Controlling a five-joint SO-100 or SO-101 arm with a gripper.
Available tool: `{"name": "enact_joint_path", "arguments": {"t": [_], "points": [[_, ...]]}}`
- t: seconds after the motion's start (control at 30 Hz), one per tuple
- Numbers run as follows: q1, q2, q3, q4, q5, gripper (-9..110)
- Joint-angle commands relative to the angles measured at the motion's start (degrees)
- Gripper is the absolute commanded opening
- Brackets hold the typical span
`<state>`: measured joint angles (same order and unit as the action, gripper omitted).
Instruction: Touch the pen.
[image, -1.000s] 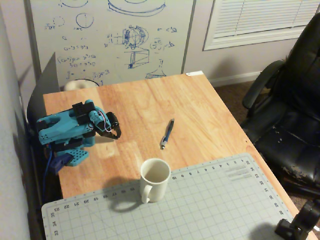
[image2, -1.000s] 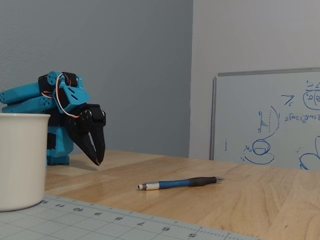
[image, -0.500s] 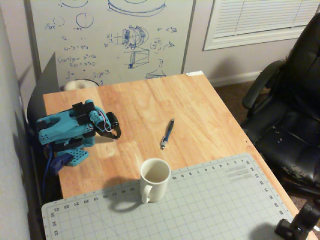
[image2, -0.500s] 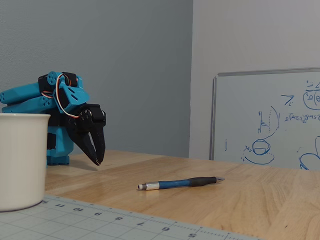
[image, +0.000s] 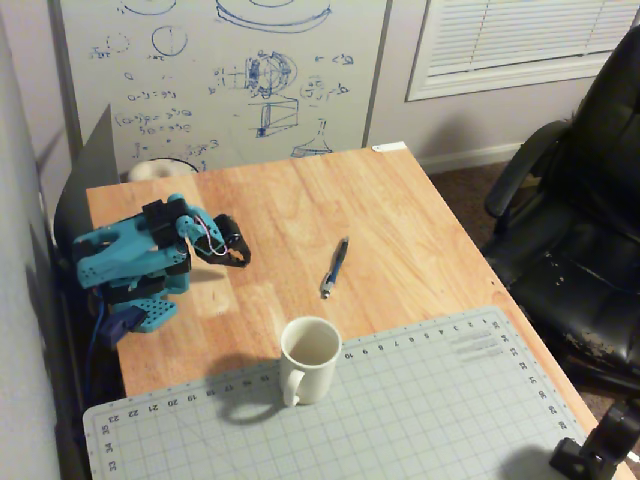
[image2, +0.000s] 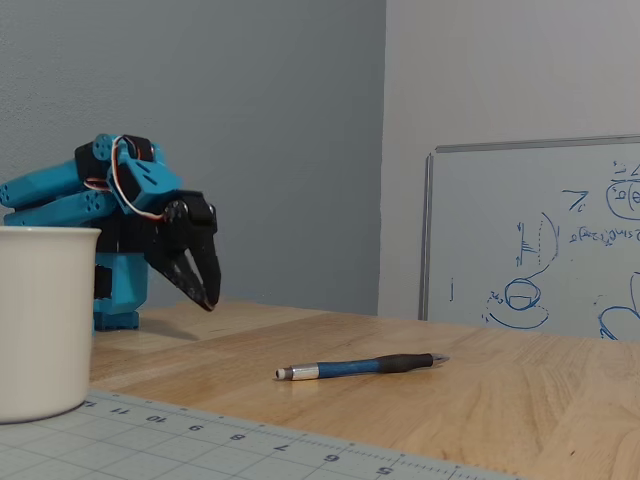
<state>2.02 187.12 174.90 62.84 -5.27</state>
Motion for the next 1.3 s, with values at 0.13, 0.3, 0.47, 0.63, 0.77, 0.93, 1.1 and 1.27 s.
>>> {"name": "enact_joint_path", "arguments": {"t": [0.13, 0.3, 0.47, 0.63, 0.77, 0.93, 1.1, 1.27], "points": [[0.35, -17.05, -18.02, -3.08, 0.62, 1], [0.79, -30.94, -29.71, -3.08, 0.70, 1], [0.97, -44.30, -41.31, -3.08, 0.88, 1], [3.16, -57.83, -53.00, -3.08, 0.53, 1], [5.54, -68.47, -61.70, -3.08, 0.44, 1], [6.06, -81.65, -71.89, -3.08, 1.23, 1], [6.06, -94.48, -82.44, -3.08, 1.23, 1], [6.24, -105.12, -91.67, -3.08, 1.23, 1]]}}
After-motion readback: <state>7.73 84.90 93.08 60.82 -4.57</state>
